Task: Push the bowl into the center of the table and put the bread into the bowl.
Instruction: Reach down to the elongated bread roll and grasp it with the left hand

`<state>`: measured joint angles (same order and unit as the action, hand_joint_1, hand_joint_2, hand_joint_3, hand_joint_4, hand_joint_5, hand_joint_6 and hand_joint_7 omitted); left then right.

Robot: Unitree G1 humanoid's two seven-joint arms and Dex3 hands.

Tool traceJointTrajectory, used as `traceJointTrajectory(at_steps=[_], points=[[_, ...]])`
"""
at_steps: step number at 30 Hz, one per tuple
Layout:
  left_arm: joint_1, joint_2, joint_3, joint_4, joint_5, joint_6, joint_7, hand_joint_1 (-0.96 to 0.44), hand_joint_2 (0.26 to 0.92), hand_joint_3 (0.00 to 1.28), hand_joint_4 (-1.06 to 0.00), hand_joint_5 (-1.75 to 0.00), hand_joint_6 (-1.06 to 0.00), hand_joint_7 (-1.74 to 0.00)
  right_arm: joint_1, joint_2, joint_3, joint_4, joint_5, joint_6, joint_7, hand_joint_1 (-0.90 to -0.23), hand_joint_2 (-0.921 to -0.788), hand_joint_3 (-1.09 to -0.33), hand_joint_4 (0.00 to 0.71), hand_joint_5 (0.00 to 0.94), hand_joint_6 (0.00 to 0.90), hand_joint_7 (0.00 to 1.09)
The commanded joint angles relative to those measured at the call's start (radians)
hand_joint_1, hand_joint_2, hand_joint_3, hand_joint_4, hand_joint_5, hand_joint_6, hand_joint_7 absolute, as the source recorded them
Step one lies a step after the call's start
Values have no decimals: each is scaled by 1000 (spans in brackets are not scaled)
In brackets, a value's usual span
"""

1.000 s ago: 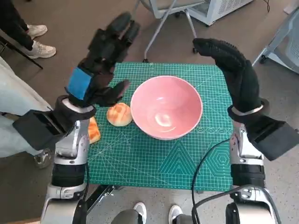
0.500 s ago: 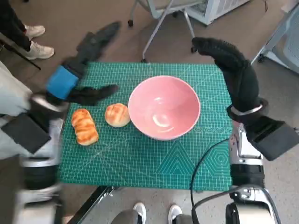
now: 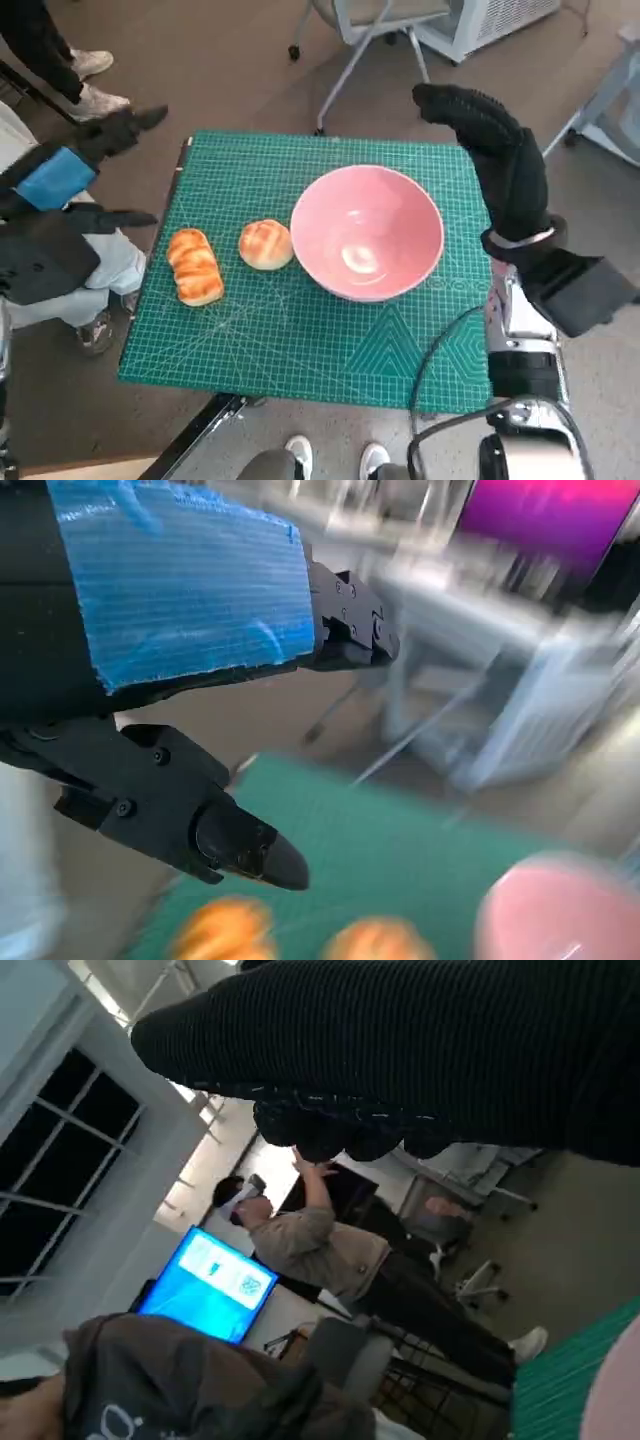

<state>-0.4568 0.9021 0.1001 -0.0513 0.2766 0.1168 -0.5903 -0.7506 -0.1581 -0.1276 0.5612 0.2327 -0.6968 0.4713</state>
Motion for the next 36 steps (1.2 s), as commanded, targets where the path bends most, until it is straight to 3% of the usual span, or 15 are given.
traceJointTrajectory(at_steps=[1, 14, 36], points=[[20, 40, -41, 10, 28, 2, -45, 90, 776, 17, -178, -4, -344, -25, 3, 2, -1, 31, 9, -3, 10, -659, -921, -731, 163, 1, -1, 495], [48, 62, -126, 54, 61, -51, -106, 119, 792, 20, -199, -5, -361, -13, -7, 5, -4, 58, 26, -8, 22, -660, -921, -727, 164, 2, -1, 498], [-2, -30, -310, 249, 209, -110, -78, 40, 776, 6, -221, -1, -393, -6, -2, -5, -4, 42, 39, 14, 24, -654, -921, -733, 162, 1, -1, 499]])
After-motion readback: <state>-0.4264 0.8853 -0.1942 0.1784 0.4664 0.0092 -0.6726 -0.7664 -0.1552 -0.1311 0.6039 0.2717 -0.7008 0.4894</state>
